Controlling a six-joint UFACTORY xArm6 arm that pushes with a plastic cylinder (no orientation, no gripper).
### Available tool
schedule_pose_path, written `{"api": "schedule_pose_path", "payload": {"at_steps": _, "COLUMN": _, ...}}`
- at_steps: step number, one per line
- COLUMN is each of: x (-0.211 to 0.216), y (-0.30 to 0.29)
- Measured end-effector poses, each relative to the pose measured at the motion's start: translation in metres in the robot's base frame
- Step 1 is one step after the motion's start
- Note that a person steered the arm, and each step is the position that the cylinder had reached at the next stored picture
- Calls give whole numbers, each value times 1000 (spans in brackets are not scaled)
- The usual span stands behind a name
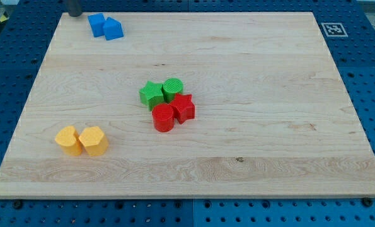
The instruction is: Move the blue cube slightly to the down
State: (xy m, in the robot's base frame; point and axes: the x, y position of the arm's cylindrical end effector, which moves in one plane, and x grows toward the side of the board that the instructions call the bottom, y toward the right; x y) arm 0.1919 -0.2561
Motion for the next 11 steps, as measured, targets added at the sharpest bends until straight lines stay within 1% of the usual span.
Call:
{"api": "schedule_pose_path", "payload": {"at_steps": 1, "x": 17, "y": 12}}
{"api": "schedule_pose_path", "payload": {"at_steps": 2, "x": 22, "y": 17}}
{"api": "schedule_pose_path", "payload": {"at_steps": 6, "x": 22, "y": 53}}
{"api": "schedule_pose_path", "payload": {"at_steps": 11, "x": 78, "y": 58}}
